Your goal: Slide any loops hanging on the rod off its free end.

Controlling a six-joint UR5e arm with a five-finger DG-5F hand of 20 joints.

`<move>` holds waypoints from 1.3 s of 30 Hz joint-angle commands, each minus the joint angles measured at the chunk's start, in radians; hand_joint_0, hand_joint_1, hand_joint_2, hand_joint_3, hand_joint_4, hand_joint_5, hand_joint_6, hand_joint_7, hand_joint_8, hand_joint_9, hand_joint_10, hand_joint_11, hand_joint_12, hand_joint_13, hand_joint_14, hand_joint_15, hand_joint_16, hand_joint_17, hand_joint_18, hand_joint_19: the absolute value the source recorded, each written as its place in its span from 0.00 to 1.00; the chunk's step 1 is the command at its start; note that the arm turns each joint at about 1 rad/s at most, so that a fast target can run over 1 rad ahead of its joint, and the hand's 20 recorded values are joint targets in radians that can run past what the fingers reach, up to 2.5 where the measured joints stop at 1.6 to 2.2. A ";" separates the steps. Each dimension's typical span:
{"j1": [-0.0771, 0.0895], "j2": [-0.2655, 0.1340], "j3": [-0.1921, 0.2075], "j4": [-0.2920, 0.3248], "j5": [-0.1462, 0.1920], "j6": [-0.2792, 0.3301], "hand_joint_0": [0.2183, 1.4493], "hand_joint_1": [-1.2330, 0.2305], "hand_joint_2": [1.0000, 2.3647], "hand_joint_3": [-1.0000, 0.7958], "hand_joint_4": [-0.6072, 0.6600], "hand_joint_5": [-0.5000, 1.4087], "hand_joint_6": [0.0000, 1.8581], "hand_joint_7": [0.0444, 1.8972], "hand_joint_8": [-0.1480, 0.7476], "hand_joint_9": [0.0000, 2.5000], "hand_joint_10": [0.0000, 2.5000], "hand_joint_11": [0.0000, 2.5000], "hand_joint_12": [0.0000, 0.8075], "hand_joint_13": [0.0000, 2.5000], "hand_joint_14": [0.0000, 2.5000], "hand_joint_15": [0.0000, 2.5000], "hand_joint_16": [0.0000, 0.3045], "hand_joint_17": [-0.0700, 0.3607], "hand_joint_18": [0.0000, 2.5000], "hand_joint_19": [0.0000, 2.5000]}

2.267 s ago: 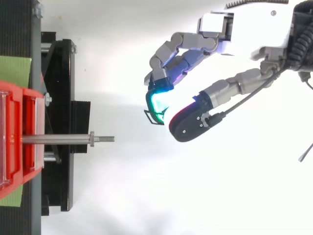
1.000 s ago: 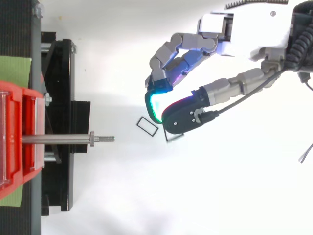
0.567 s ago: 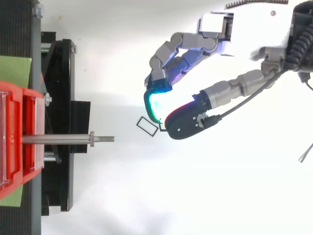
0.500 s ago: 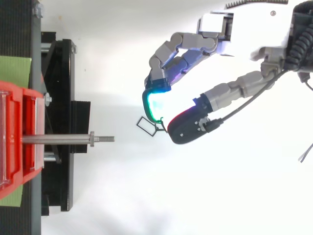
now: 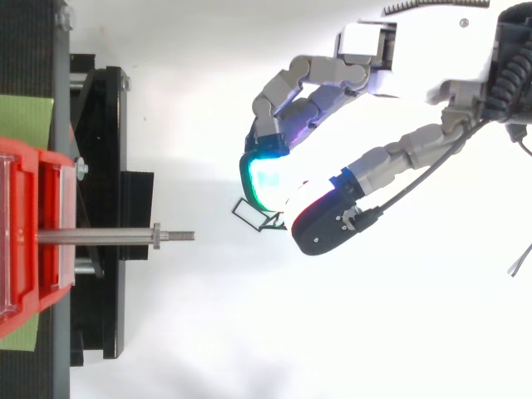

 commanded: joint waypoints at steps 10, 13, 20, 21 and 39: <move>0.006 0.000 0.000 -0.002 0.001 0.000 0.27 0.31 0.01 0.41 0.53 0.22 0.49 0.55 0.43 0.40 0.01 0.20 0.45 0.24 0.00 0.10 0.18 0.45 0.24 0.14; 0.007 0.000 0.000 -0.003 0.001 0.000 0.26 0.33 0.01 0.41 0.51 0.22 0.49 0.55 0.44 0.40 0.01 0.20 0.45 0.24 0.00 0.10 0.18 0.45 0.23 0.14; 0.009 0.000 0.000 -0.003 0.003 0.000 0.26 0.36 0.01 0.41 0.48 0.22 0.49 0.54 0.44 0.39 0.01 0.19 0.45 0.23 0.00 0.11 0.18 0.45 0.22 0.15; 0.009 0.000 0.000 -0.003 0.004 0.000 0.26 0.36 0.01 0.41 0.47 0.22 0.49 0.54 0.44 0.39 0.01 0.19 0.46 0.23 0.00 0.11 0.18 0.45 0.21 0.15; 0.010 0.000 0.000 -0.006 0.006 -0.004 0.28 0.31 0.01 0.54 0.51 0.21 0.49 0.54 0.50 0.36 0.01 0.20 0.50 0.23 0.00 0.10 0.21 0.49 0.23 0.14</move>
